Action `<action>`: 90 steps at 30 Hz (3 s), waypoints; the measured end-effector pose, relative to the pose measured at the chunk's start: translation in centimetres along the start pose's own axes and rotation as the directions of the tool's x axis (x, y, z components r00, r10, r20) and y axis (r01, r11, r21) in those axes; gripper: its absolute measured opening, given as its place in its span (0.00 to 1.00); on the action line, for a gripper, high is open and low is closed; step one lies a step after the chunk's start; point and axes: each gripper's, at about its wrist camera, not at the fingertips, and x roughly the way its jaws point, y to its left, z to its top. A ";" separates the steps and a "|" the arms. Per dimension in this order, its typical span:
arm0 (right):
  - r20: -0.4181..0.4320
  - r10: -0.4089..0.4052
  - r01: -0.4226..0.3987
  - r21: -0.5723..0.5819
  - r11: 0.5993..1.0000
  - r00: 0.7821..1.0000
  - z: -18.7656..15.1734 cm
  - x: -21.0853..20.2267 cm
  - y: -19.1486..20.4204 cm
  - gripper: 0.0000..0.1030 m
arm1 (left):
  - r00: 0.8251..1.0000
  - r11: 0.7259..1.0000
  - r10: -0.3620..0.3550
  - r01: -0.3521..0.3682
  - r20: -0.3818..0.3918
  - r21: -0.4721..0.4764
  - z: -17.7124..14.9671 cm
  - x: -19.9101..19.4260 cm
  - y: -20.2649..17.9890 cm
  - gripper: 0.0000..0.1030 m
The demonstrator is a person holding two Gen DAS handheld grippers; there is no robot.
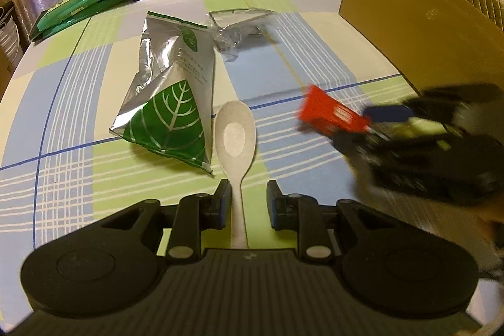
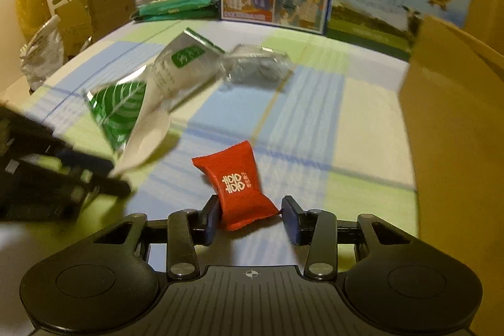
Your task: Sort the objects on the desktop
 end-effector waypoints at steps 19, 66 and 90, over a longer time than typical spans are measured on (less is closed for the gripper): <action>0.063 0.042 -0.042 0.004 0.999 0.997 -3.4 -2.9 -0.4 0.57 | 1.000 1.000 0.007 -0.007 -0.015 -0.003 -1.0 -0.9 -0.8 0.04; 0.064 0.031 -0.035 0.063 0.997 0.997 -7.9 -7.3 -2.2 0.64 | 0.998 0.988 -0.001 -0.009 0.064 0.153 -3.0 -1.0 -6.9 0.45; 0.083 0.060 -0.060 0.000 0.998 0.995 -7.5 -6.9 -1.6 0.65 | 0.998 0.996 -0.009 0.004 0.056 0.086 -2.8 -1.0 -6.5 0.27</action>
